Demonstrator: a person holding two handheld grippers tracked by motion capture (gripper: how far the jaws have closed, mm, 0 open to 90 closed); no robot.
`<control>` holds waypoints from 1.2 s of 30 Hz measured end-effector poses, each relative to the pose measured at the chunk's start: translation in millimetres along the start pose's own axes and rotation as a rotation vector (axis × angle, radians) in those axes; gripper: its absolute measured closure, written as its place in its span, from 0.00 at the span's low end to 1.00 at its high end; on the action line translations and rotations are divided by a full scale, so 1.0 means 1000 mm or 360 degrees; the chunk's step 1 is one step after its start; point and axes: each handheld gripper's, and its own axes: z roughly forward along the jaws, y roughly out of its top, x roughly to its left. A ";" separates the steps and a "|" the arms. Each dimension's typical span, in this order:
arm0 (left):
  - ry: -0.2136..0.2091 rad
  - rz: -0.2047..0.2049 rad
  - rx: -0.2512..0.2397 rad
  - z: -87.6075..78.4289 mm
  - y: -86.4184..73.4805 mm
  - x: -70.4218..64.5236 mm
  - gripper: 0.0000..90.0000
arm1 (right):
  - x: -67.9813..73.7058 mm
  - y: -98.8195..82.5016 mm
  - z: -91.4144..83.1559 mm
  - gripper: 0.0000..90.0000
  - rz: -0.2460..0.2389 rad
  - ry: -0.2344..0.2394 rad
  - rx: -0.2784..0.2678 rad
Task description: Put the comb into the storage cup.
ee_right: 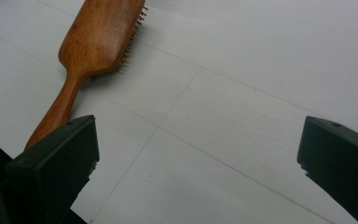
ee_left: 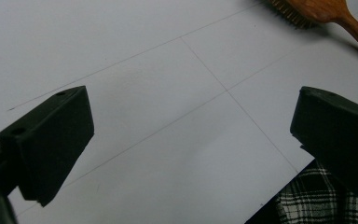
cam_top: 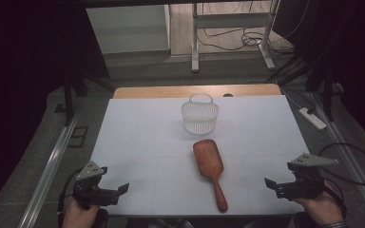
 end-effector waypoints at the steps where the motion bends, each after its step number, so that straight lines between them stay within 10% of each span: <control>1: 0.0000 0.0000 0.0000 0.000 0.000 0.000 0.00 | 0.000 0.001 0.001 0.00 -0.0011 0.0010 -0.0004; 36: -0.0006 -0.0014 0.0004 0.001 0.000 0.001 0.01 | 0.018 0.028 0.037 0.00 -0.0142 0.0230 0.0054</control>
